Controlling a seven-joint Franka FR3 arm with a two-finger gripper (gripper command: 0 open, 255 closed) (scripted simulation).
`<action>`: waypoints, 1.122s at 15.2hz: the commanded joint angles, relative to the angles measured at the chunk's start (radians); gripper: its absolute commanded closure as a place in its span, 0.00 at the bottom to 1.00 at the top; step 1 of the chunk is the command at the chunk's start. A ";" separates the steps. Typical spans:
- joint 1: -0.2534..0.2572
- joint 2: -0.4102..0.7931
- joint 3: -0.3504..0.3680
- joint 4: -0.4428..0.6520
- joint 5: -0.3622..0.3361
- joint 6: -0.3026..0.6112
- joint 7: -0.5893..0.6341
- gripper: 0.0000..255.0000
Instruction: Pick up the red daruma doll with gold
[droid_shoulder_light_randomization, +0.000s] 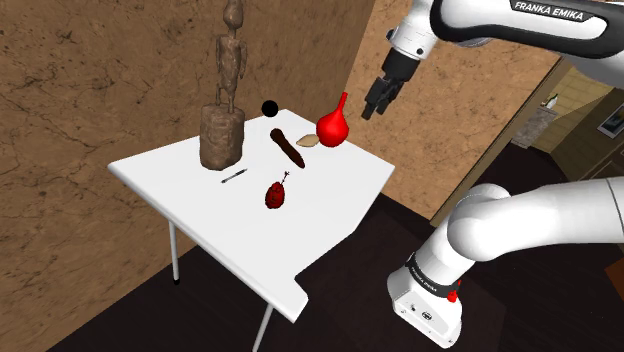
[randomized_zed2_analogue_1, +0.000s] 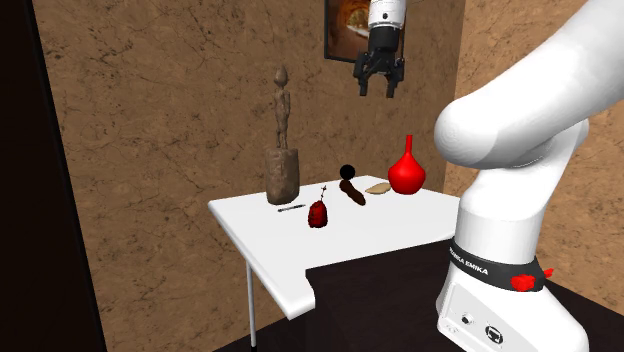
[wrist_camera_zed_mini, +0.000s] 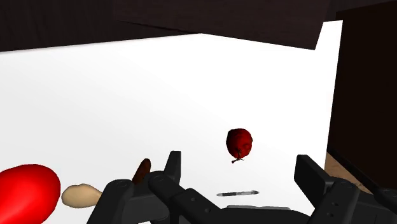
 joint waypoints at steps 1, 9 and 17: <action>0.007 0.025 0.016 -0.049 0.002 0.084 0.009 0.00; 0.024 0.225 0.071 -0.140 -0.007 0.397 0.043 0.00; 0.021 0.513 0.129 -0.128 -0.067 0.693 0.109 0.00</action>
